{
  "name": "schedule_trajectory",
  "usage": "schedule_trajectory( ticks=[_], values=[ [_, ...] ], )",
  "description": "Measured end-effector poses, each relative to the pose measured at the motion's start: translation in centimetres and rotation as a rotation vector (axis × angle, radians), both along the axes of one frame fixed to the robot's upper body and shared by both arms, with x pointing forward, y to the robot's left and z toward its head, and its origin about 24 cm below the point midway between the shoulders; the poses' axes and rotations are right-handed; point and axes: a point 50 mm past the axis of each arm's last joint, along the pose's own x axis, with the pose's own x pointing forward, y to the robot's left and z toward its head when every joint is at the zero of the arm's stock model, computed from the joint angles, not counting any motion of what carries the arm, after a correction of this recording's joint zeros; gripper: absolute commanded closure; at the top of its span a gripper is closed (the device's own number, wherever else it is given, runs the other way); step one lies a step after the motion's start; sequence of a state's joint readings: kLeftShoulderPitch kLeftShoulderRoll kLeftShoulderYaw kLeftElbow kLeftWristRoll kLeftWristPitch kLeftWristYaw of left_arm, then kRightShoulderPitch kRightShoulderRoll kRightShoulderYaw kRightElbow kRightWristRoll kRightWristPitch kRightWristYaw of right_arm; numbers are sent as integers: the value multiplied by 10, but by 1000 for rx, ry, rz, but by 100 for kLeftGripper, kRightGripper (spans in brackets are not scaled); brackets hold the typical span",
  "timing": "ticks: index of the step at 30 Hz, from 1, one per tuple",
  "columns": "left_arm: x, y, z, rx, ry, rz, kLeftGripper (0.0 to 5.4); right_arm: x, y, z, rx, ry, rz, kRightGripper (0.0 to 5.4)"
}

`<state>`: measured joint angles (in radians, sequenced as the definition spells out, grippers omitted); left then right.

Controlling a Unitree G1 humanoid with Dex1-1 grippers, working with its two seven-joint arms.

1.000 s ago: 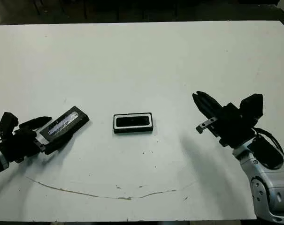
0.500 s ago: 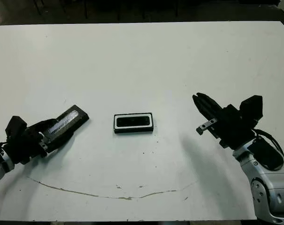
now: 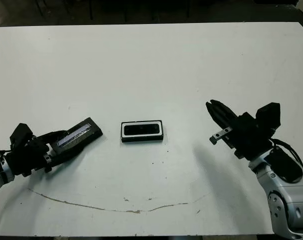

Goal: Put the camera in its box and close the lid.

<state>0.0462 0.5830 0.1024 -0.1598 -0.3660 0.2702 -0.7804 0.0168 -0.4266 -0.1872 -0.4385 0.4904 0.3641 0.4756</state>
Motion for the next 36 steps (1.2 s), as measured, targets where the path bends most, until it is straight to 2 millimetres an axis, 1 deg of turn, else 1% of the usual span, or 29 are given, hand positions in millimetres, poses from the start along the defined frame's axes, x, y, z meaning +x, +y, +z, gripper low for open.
schedule_trajectory(
  ticks=[4,8,12,16,19,26,32,36],
  values=[
    [10,-1,20,-65,-86,-5,257,-1,0,0,-2,5,-18,540],
    [25,-10,39,-99,-151,-77,257,-2,-2,-2,-8,12,-28,540],
    [39,-27,47,-102,-133,-193,257,-2,-2,-3,-7,18,-32,540],
    [56,-43,51,-76,-74,-316,257,-2,-3,-5,-16,22,-38,540],
    [68,-51,49,-56,-30,-373,257,-2,-3,-5,-20,23,-44,540],
    [88,-73,33,-7,114,-512,257,-1,-5,-8,-18,34,-46,540],
    [95,-86,22,3,151,-546,257,-1,-5,-8,-20,37,-46,540],
    [96,-86,15,-2,185,-556,257,-1,-4,-9,-22,39,-41,540]
  ],
)
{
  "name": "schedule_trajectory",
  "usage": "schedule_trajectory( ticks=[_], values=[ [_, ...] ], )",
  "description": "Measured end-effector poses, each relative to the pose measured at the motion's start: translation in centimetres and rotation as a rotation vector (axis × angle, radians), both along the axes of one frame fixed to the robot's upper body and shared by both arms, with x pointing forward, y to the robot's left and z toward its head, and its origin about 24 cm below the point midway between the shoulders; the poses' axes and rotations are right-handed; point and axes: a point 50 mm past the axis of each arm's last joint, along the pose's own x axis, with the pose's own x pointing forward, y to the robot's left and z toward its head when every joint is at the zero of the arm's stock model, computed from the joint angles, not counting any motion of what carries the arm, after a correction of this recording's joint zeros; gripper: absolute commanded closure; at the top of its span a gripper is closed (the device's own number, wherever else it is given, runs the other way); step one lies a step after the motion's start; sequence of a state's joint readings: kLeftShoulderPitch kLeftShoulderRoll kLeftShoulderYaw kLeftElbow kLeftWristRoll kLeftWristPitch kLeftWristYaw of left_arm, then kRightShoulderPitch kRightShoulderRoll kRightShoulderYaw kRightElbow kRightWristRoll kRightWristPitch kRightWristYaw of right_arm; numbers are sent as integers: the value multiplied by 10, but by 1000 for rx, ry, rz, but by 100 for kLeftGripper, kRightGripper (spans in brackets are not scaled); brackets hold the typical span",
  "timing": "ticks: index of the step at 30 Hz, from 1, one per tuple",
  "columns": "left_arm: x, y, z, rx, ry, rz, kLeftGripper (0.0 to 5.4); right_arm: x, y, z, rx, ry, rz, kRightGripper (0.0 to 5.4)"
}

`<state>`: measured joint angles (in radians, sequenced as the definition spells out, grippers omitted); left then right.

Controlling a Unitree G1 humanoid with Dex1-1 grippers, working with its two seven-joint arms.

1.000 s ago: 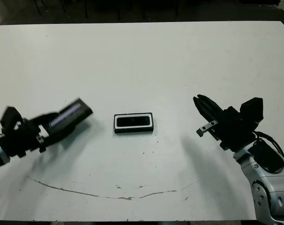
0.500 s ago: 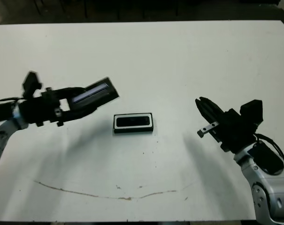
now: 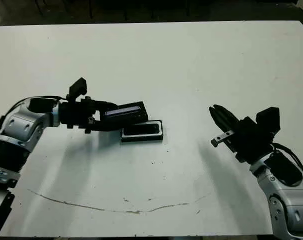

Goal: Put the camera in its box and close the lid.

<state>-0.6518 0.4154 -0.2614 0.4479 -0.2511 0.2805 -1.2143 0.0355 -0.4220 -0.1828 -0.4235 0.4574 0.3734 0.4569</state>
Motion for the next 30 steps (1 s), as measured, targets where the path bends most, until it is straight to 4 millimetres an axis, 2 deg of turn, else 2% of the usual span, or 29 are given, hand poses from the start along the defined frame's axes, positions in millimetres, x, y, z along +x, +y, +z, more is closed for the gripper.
schedule_trajectory(
  ticks=[12,18,25,30],
  values=[
    [-5,-5,-3,31,58,-129,257,0,0,0,1,-2,-2,540],
    [-9,-2,5,62,41,-148,257,0,0,0,-3,-7,-12,540],
    [-17,-2,7,66,0,-124,257,-1,-1,0,-3,-9,-13,540],
    [-25,-13,-3,90,-117,-43,257,-1,-1,-1,-2,-10,-15,540]
  ],
)
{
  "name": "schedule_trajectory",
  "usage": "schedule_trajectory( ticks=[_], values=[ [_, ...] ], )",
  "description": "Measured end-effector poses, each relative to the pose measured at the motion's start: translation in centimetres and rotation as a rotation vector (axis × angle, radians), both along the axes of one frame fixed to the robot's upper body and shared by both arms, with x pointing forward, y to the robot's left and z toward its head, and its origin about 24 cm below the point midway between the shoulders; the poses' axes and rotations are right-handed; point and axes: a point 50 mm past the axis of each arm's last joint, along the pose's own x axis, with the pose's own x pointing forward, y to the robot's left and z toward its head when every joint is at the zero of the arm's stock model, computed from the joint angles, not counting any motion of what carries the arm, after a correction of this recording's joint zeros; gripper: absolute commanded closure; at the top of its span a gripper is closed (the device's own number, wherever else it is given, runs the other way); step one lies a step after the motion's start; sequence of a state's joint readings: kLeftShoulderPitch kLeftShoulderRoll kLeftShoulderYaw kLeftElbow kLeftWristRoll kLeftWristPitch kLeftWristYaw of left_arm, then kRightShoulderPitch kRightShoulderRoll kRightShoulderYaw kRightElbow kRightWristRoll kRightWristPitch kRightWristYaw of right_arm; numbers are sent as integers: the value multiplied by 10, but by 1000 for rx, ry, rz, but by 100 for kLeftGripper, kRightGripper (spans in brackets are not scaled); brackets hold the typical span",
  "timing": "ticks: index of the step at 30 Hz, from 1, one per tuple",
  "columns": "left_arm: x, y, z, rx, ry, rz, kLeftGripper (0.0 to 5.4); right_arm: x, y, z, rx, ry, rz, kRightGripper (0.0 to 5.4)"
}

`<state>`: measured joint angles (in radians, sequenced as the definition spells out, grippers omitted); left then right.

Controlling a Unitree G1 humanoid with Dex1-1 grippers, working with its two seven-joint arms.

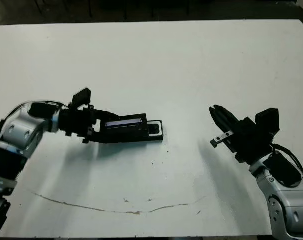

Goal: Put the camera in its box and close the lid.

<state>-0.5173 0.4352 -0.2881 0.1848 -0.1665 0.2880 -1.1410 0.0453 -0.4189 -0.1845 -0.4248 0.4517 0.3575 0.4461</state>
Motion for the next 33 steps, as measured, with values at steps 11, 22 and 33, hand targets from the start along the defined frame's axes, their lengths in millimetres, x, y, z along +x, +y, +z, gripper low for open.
schedule_trajectory(
  ticks=[11,22,33],
  values=[
    [-3,-23,-10,62,-106,-3,257,-2,-2,-2,10,-9,5,540],
    [5,-17,-12,77,-24,-54,257,-1,-3,-3,8,-3,-2,540],
    [21,-10,0,234,25,-165,257,-2,-6,-3,2,9,4,540]
  ],
)
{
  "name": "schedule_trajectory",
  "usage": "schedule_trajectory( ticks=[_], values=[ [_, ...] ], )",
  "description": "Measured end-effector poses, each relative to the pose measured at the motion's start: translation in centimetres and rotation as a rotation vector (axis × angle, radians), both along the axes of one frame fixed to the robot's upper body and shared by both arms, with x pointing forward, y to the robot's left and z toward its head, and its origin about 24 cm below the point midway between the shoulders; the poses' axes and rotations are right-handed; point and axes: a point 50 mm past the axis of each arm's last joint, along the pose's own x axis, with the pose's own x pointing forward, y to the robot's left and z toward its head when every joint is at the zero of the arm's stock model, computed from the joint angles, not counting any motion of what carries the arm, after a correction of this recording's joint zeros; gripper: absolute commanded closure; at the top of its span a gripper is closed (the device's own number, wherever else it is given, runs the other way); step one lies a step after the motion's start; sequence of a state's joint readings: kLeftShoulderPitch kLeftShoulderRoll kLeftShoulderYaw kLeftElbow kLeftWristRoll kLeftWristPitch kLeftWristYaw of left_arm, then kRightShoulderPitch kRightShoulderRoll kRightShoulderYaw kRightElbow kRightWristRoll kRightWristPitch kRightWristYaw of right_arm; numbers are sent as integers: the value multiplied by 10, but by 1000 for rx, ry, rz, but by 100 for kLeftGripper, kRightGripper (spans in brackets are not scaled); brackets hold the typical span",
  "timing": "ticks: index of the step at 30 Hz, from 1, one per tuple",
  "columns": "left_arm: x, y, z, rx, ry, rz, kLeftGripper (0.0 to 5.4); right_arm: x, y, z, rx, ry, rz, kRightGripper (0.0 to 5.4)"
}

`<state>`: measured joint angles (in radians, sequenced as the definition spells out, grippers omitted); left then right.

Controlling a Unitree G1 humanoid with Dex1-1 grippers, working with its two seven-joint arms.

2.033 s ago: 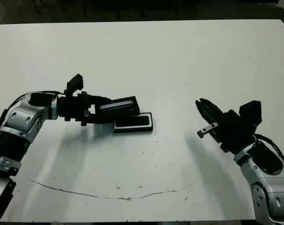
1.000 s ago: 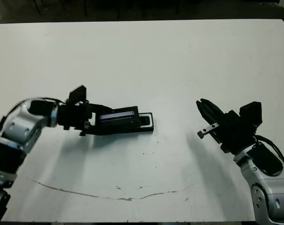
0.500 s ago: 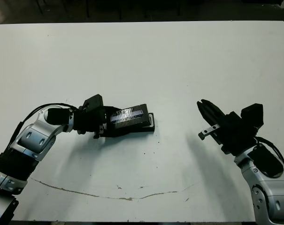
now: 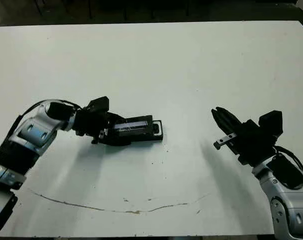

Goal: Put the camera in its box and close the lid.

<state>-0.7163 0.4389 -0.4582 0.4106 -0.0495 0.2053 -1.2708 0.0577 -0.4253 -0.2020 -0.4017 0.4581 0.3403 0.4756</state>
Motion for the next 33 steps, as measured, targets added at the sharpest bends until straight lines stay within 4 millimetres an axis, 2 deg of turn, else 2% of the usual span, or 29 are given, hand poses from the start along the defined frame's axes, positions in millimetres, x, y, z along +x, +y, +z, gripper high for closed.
schedule_trajectory(
  ticks=[12,33],
  values=[
    [6,5,-1,-23,26,-2,257,0,-1,0,-24,0,-8,540],
    [7,-7,-22,-204,130,45,257,1,-4,-1,-16,1,-16,540]
  ],
)
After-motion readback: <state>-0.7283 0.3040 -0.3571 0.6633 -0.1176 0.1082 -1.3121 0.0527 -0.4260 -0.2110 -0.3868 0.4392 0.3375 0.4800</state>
